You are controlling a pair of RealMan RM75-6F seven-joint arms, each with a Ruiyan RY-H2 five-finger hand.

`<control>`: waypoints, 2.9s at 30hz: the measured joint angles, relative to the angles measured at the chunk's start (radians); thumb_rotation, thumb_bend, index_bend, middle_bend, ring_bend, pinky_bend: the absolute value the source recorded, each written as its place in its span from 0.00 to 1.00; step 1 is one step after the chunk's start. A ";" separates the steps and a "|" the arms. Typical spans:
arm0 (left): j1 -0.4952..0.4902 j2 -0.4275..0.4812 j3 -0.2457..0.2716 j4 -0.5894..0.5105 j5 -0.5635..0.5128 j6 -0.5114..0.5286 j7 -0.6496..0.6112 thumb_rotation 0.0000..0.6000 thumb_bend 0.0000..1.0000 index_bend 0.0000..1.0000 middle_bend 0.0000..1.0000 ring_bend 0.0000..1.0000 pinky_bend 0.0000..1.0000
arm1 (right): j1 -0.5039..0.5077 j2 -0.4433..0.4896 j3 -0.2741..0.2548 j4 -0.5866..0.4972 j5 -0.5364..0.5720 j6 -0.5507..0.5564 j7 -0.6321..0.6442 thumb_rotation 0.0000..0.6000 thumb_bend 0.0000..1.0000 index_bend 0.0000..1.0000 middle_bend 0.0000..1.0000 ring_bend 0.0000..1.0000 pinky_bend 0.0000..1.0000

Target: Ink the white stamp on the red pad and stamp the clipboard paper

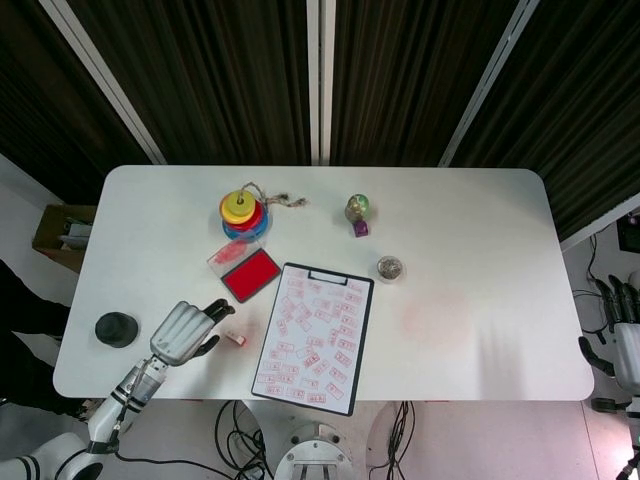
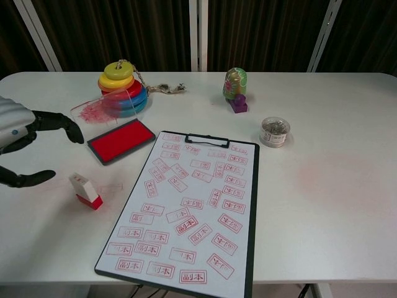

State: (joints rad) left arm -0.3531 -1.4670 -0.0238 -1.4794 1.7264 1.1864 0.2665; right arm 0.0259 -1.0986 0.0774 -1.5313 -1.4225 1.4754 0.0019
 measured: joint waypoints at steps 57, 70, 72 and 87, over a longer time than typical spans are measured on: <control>-0.091 -0.145 0.072 0.197 -0.041 0.022 -0.117 1.00 0.37 0.61 0.60 0.97 1.00 | 0.002 -0.007 0.006 0.026 0.011 -0.011 0.021 1.00 0.23 0.00 0.00 0.00 0.00; -0.153 -0.149 -0.022 0.199 -0.046 0.079 -0.275 1.00 0.37 0.65 0.64 1.00 1.00 | 0.003 -0.012 0.005 0.020 -0.001 -0.004 0.010 1.00 0.23 0.00 0.00 0.00 0.00; -0.183 -0.163 -0.050 0.214 -0.064 0.060 -0.313 1.00 0.37 0.65 0.64 1.00 1.00 | 0.003 -0.011 0.005 0.015 -0.002 -0.004 0.005 1.00 0.23 0.00 0.00 0.00 0.00; -0.336 -0.340 -0.122 0.556 -0.143 -0.070 -0.425 1.00 0.37 0.66 0.65 1.00 1.00 | -0.004 0.015 0.012 -0.007 0.015 0.001 -0.002 1.00 0.23 0.00 0.00 0.00 0.00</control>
State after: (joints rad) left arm -0.6891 -1.8068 -0.1457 -0.9230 1.5830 1.1167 -0.1581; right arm 0.0220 -1.0835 0.0889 -1.5382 -1.4080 1.4761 -0.0005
